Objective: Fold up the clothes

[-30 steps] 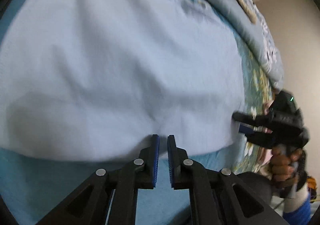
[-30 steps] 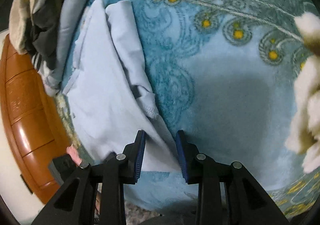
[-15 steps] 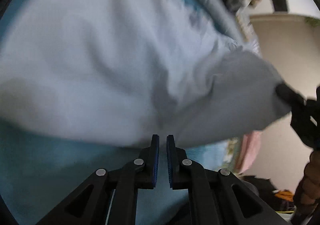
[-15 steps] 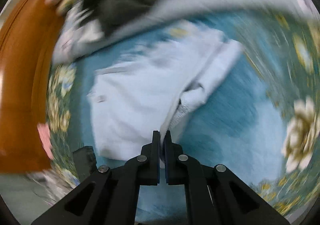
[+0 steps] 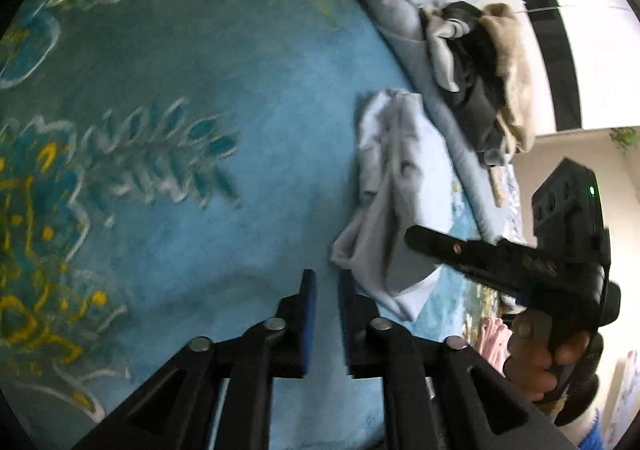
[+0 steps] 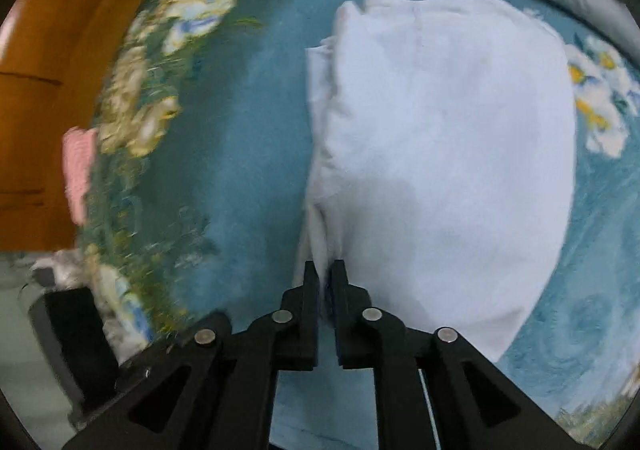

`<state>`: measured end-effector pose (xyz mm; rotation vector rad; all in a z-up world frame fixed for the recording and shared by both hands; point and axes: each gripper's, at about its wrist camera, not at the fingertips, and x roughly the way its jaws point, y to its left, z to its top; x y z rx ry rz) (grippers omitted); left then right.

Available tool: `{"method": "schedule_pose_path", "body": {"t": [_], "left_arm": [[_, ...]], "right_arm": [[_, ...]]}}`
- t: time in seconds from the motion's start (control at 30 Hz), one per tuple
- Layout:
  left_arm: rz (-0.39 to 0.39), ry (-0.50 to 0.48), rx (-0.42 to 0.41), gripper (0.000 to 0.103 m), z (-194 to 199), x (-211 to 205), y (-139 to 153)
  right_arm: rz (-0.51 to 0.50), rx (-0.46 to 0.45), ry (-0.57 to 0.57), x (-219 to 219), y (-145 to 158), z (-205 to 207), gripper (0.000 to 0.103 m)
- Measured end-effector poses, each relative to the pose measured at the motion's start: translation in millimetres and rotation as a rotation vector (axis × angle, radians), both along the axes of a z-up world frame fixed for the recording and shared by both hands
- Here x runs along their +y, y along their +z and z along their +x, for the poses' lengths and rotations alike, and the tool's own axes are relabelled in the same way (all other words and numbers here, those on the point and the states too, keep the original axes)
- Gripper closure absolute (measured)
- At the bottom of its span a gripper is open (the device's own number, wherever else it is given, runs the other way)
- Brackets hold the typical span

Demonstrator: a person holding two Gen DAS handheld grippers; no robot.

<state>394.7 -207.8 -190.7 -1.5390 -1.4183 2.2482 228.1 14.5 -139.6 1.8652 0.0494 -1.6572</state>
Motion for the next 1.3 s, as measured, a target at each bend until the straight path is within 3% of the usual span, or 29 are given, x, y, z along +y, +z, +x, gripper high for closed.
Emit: {"method": "schedule_pose_path", "body": {"t": [0.07,0.13,0.2,0.33,0.4,0.5,0.6,0.7,0.73,0.77,0.8,0.93,1.03,1.2,1.3], "left_arm": [[0.005,-0.035,0.035,0.061,-11.8,-1.5,3.5],[0.008,-0.063,0.072,0.045,-33.3,9.5,7.2],[0.004,-0.097,0.073,0.037,-53.5,20.1,6.2],[-0.029,-0.137,0.024,0.035,-74.8,28.9,-3.5],[-0.038,-0.130,-0.006,0.035,-76.9,28.7,-10.8],[-0.051,-0.119,-0.051,0.044,-80.0,28.5,-21.6],[-0.044,-0.110,-0.082,0.074,-80.4,28.3,-28.4],[-0.026,-0.105,-0.097,0.090,-79.7,29.4,-31.9],[-0.032,-0.108,-0.094,0.092,-79.1,31.1,-31.0],[-0.038,-0.109,-0.091,0.093,-78.1,32.8,-29.3],[-0.032,-0.100,-0.089,0.094,-76.2,34.2,-27.0],[0.020,-0.075,-0.071,0.096,-68.2,49.6,-16.2],[0.060,-0.101,-0.052,0.096,-63.4,76.3,-8.4],[0.174,-0.252,-0.046,0.096,-84.3,166.9,-10.7],[0.191,-0.294,-0.037,0.096,-99.5,202.4,-11.5]], "right_arm": [[-0.083,-0.028,0.005,10.8,9.4,1.3,0.074],[-0.103,0.007,-0.080,41.0,17.9,-8.9,0.071],[-0.099,0.048,-0.189,78.1,22.5,-18.9,0.070],[-0.034,0.068,-0.444,160.8,2.3,-21.5,0.059],[-0.035,0.024,-0.499,179.5,-13.3,-14.9,0.056],[-0.053,-0.038,-0.512,183.2,-33.1,-3.1,0.055],[-0.047,-0.066,-0.499,177.5,-46.7,5.8,0.055],[-0.043,-0.097,-0.530,173.8,-58.7,17.0,0.056],[-0.046,-0.108,-0.538,174.8,-58.8,17.7,0.065],[-0.050,-0.118,-0.547,175.9,-58.9,18.4,0.092],[-0.054,-0.128,-0.554,177.1,-58.7,18.8,0.095],[-0.090,-0.112,-0.522,189.0,-37.4,8.2,0.096],[-0.093,-0.040,-0.453,206.5,-9.5,-5.8,0.097],[0.010,0.068,-0.380,259.3,23.8,-44.3,0.097],[0.108,0.116,-0.317,272.0,34.1,-68.4,0.097]]}}
